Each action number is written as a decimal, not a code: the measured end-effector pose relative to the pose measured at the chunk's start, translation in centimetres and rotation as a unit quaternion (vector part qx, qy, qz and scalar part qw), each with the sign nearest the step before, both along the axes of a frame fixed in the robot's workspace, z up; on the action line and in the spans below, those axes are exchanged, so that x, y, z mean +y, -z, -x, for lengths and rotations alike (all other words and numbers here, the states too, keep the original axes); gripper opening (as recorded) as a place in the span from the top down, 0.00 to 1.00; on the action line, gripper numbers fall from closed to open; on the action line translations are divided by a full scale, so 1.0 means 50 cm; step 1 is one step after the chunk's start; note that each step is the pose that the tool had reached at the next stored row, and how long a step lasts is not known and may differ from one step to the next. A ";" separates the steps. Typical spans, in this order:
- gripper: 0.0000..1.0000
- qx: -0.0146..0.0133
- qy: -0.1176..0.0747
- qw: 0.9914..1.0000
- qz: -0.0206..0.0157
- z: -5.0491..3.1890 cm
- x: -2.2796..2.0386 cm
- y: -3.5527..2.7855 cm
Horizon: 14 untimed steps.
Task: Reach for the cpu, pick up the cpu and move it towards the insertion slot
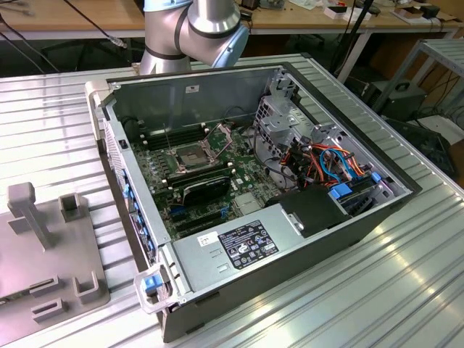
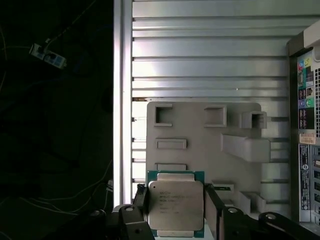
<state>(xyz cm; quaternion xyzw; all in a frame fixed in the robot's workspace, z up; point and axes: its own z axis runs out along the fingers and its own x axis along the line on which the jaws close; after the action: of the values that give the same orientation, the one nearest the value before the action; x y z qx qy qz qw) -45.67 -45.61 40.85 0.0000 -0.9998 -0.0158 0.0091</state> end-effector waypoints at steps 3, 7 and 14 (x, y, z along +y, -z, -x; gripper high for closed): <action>0.45 0.000 0.000 1.000 0.000 0.000 0.0000 -0.004; 0.45 0.000 0.000 1.000 0.000 0.000 0.0000 -0.005; 0.45 0.000 0.000 1.000 0.000 -0.008 0.0001 -0.005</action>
<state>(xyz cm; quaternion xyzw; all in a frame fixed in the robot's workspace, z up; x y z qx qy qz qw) -45.26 -45.61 41.09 0.0000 -0.9998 -0.0158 0.0091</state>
